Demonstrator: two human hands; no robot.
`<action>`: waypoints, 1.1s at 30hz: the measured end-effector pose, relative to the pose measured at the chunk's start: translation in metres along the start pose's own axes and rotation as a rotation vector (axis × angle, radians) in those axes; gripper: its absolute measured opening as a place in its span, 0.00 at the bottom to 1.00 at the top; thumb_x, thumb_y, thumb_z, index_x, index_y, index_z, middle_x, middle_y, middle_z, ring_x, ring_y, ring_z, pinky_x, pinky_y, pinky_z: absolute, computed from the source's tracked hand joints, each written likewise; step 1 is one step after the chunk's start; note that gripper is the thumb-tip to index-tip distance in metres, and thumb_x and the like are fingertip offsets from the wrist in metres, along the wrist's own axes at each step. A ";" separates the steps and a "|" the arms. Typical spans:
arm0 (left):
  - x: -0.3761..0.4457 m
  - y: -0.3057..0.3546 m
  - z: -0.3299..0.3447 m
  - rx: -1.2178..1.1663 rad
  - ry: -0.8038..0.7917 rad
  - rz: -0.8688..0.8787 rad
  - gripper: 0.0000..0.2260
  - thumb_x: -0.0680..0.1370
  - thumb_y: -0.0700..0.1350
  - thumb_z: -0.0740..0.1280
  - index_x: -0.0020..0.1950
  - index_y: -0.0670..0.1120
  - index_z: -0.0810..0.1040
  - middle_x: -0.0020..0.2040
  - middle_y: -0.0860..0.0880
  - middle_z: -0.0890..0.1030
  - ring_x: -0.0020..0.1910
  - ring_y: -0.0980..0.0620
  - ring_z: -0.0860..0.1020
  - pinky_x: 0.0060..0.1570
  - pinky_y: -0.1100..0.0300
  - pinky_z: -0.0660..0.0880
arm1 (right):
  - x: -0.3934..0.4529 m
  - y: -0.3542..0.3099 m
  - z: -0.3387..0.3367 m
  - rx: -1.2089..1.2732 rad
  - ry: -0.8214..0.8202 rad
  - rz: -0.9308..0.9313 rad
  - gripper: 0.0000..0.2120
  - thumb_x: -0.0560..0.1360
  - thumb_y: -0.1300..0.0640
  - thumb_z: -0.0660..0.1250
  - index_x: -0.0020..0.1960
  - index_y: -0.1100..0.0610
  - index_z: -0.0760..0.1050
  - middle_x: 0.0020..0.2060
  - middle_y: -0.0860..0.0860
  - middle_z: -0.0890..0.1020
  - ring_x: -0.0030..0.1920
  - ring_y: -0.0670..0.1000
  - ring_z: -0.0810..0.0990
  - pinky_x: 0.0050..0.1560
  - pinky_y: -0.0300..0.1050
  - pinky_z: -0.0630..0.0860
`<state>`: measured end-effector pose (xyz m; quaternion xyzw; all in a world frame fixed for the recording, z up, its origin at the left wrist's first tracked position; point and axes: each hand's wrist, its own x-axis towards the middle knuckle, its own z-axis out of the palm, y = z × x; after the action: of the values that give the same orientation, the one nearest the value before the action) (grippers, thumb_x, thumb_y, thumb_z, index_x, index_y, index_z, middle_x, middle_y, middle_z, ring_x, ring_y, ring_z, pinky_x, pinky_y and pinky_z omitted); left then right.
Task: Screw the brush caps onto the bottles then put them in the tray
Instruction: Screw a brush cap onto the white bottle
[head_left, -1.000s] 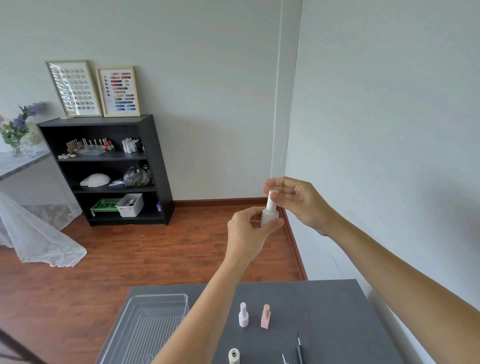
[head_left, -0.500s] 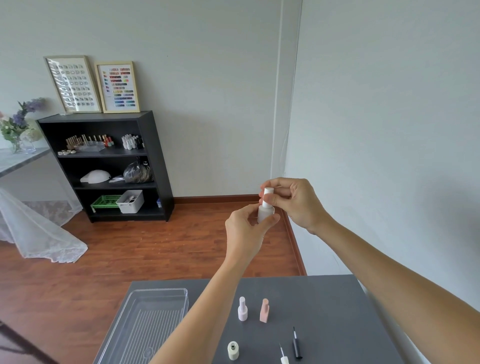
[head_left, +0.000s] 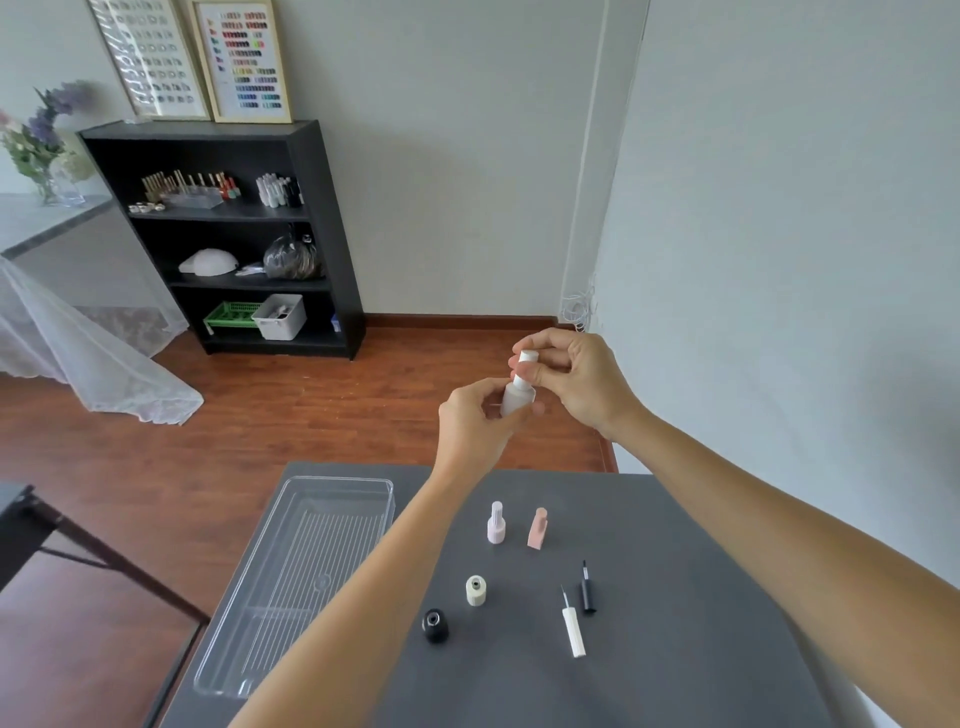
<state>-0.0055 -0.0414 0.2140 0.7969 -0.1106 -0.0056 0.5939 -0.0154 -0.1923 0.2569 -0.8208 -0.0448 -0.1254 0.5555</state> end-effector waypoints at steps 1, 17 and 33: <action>-0.002 -0.007 -0.002 0.022 -0.010 -0.018 0.11 0.69 0.52 0.78 0.50 0.52 0.85 0.40 0.53 0.85 0.33 0.62 0.77 0.32 0.74 0.73 | -0.002 0.006 0.005 -0.009 -0.010 0.011 0.05 0.73 0.56 0.74 0.49 0.53 0.82 0.42 0.48 0.88 0.47 0.45 0.86 0.52 0.42 0.80; -0.056 -0.151 0.008 0.607 -0.624 -0.405 0.33 0.68 0.37 0.75 0.72 0.45 0.70 0.61 0.45 0.78 0.59 0.46 0.77 0.59 0.52 0.76 | -0.063 0.168 -0.003 -0.338 0.060 0.431 0.04 0.70 0.64 0.74 0.44 0.60 0.81 0.42 0.51 0.86 0.47 0.52 0.82 0.40 0.31 0.71; -0.069 -0.199 0.025 0.689 -0.530 -0.428 0.15 0.72 0.34 0.71 0.57 0.46 0.82 0.53 0.46 0.82 0.52 0.43 0.80 0.48 0.53 0.79 | -0.087 0.229 0.026 -0.473 0.007 0.487 0.07 0.75 0.69 0.66 0.49 0.61 0.80 0.41 0.55 0.85 0.44 0.55 0.80 0.39 0.30 0.69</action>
<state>-0.0421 0.0014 0.0097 0.9232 -0.0872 -0.2933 0.2326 -0.0467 -0.2496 0.0188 -0.9132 0.1849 0.0013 0.3632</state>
